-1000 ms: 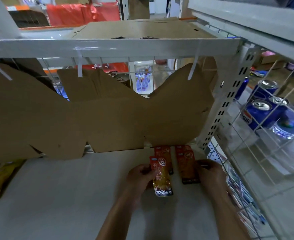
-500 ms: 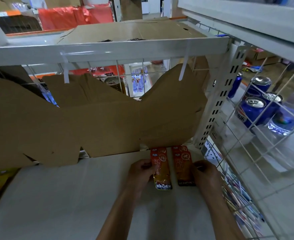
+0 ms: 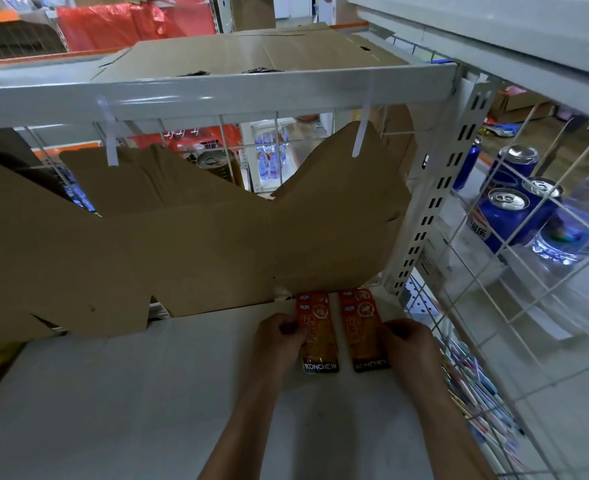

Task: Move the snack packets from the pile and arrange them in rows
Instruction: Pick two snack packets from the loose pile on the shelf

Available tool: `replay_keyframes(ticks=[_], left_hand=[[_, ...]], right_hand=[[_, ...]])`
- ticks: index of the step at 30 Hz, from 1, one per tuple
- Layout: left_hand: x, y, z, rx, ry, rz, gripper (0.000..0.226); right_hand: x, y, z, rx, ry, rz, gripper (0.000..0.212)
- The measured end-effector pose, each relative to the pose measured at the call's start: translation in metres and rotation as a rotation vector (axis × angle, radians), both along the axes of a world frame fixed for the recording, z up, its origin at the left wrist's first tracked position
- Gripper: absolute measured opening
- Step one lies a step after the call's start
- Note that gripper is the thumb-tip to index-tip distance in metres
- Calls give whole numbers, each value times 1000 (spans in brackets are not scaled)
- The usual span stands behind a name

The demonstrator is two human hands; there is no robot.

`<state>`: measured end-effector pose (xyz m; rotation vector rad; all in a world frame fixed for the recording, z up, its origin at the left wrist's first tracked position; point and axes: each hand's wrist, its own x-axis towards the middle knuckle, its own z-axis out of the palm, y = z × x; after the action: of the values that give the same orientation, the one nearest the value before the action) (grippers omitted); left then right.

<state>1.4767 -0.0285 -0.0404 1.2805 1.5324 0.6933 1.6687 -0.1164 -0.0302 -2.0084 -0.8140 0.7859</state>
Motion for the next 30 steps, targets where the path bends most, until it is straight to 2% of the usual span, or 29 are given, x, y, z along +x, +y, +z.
replay_keyframes(ticks=[6, 12, 15, 18, 21, 30], left_hand=[[-1, 3, 0, 54, 68, -25, 18], [-5, 3, -1, 61, 109, -57, 14], [-6, 4, -4, 56, 95, -56, 14], [-6, 4, -4, 53, 103, -68, 15], [-6, 5, -5, 72, 127, -75, 14], [-6, 2, -3, 77, 94, -72, 12]], right_hand=[[8, 7, -1, -44, 65, 25, 26], [12, 15, 7, -69, 117, 36, 22], [11, 19, 9, -63, 111, 25, 33], [11, 19, 8, -46, 73, 2, 19], [8, 15, 5, -15, -22, 12, 25], [6, 11, 2, -24, -57, 8, 14]])
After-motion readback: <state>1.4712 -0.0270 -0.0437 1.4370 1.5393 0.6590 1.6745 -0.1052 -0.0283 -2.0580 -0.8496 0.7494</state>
